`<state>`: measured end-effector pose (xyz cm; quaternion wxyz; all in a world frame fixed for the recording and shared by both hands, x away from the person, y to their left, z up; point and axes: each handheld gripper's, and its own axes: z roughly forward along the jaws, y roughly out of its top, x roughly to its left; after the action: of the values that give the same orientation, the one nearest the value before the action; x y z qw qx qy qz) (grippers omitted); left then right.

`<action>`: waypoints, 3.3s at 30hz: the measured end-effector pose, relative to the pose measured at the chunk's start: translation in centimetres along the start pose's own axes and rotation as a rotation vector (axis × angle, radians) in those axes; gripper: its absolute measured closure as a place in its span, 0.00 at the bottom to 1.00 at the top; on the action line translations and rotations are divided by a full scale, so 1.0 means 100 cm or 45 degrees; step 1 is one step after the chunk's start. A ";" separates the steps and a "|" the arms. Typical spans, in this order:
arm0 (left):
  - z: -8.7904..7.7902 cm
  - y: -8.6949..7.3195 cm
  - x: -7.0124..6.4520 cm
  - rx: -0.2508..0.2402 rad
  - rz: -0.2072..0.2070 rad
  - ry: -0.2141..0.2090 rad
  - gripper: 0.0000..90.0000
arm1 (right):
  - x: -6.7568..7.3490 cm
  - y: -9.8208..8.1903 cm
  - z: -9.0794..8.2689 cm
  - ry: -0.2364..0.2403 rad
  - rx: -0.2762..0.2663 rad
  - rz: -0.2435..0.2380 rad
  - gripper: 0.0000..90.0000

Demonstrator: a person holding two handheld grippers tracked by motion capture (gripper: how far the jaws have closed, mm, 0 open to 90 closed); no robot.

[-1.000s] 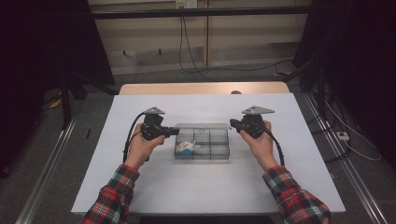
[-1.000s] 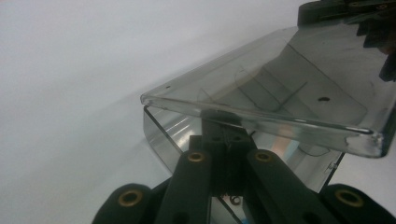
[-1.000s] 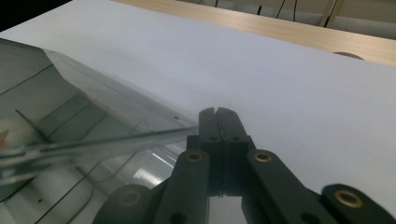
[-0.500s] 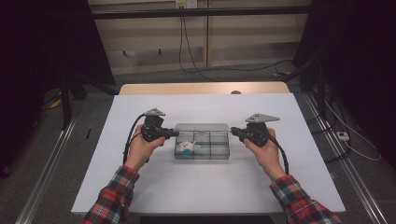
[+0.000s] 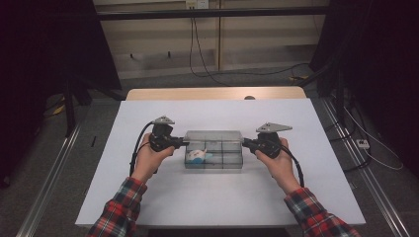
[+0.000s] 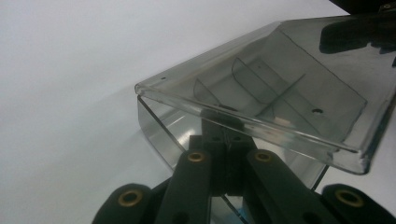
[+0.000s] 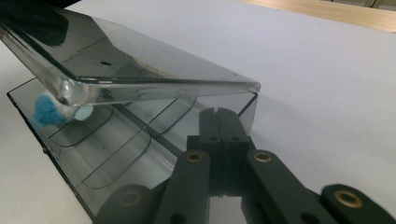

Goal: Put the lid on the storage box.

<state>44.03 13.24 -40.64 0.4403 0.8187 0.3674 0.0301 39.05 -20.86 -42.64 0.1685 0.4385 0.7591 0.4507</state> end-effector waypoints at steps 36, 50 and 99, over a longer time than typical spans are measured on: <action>-0.001 -0.013 -0.001 0.012 0.004 0.001 1.00 | 0.005 -0.004 -0.004 0.030 -0.013 -0.001 1.00; -0.005 -0.017 -0.003 0.012 0.007 -0.014 1.00 | 0.006 -0.007 -0.008 0.043 -0.013 -0.003 1.00; -0.015 -0.033 -0.016 0.005 0.022 -0.082 1.00 | 0.016 -0.022 -0.024 0.128 -0.054 0.028 1.00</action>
<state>40.34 14.41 -41.72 0.4500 0.8233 0.3459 0.0070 35.44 -21.28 -42.95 0.1346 0.4201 0.7519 0.4900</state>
